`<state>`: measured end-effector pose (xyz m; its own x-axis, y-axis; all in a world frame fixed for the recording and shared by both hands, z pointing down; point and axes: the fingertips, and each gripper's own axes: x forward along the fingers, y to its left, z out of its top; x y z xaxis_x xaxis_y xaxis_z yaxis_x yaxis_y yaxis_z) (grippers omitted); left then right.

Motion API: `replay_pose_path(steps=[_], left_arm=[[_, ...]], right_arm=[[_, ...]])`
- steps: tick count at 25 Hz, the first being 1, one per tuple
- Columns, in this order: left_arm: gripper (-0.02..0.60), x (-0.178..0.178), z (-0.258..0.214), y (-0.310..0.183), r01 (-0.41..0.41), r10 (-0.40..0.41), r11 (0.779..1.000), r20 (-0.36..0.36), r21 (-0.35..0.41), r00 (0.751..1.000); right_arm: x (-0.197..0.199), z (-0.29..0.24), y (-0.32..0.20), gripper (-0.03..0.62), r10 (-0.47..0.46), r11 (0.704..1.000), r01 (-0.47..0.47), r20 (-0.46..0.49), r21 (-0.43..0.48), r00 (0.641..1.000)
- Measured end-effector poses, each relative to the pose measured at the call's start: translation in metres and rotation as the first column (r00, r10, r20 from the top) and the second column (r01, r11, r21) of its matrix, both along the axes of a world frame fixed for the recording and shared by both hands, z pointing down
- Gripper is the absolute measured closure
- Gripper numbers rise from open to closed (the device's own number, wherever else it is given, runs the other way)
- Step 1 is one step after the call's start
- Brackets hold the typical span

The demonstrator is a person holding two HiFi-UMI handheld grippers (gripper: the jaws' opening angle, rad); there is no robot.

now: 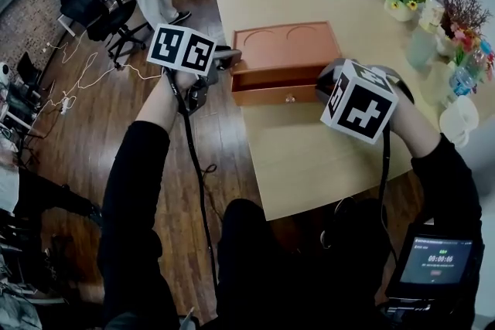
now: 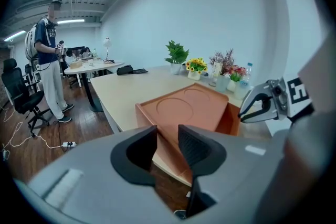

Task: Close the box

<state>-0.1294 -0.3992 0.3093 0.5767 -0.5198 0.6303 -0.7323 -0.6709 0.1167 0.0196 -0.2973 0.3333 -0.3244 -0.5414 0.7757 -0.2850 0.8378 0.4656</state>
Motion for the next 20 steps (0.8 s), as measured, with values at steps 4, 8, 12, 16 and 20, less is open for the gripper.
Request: replay_pose_path(steps=[4,8,12,16,20], left_arm=[[0.472,0.005,-0.001,0.001,0.001,-0.002,1.000,0.003,0.025,1.000],[0.471,-0.004,-0.018,0.005,0.002,-0.001,0.974,-0.005,0.228,1.000],[0.426,-0.020,-0.048,0.054,0.030,0.074,0.896,-0.218,0.442,0.973],[0.208,-0.032,-0.013,0.091,-0.037,0.138,0.851,-0.155,0.524,0.978],[0.176,-0.009,0.028,0.080,-0.186,0.215,0.873,-0.013,0.450,0.977]], right_arm=[[0.005,-0.001,-0.011,0.556,-0.008,0.999,0.007,0.006,0.049,1.000],[0.008,-0.027,-0.006,0.427,-0.037,0.987,0.004,0.203,0.163,0.978],[0.044,-0.046,-0.006,0.239,0.023,0.988,-0.096,0.486,0.125,0.873],[0.062,-0.014,-0.017,0.147,0.108,0.993,-0.111,0.574,-0.030,0.812],[0.053,0.008,-0.031,0.138,0.146,0.987,-0.083,0.569,-0.135,0.809]])
